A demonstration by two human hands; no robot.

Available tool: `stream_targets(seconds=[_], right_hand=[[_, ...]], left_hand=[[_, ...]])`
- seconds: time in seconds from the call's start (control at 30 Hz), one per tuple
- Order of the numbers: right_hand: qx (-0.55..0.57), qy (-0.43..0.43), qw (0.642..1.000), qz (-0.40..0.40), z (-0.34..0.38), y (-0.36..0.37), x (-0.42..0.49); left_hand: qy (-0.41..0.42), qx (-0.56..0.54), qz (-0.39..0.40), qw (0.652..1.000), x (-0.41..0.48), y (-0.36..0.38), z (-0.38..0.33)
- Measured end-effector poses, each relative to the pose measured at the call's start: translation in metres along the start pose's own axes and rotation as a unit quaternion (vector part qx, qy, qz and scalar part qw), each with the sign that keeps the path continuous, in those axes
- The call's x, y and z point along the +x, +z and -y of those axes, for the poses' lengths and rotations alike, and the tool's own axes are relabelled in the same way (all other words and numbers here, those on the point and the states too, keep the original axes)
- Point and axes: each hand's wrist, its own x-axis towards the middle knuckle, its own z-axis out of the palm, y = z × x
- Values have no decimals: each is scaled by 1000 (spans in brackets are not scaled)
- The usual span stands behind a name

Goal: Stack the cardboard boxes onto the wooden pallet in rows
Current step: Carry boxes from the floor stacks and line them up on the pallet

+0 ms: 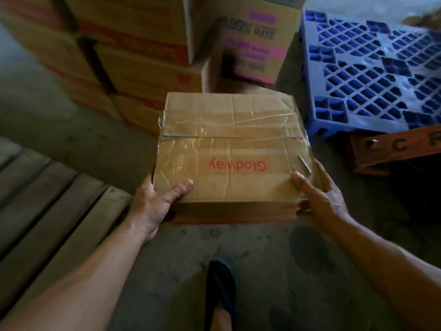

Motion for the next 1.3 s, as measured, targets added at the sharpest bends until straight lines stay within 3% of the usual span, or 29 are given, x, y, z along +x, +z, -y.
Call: stream_targets(seconds=[0.3, 0.53, 0.63, 0.83, 0.93, 1.3], right_hand=[[-60, -29, 978, 196, -9, 175, -119], [-172, -112, 920, 335, -9, 346, -200], [-171, -80, 900, 392, -11, 418, -225], [-175, -65, 866, 463, -10, 548, -211], [-195, -42, 868, 454, 1, 606, -192], [-220, -107, 854, 460, 13, 823, -192]], left_hand=[[1, -95, -152, 984, -144, -217, 43], [28, -121, -286, 950, -239, -371, 58], [18, -142, -337, 930, -260, -422, 65], [-4, -174, -389, 905, -216, -506, 60], [-6, -223, -367, 903, -183, -540, 50], [-15, -259, -418, 871, -111, -705, 10]])
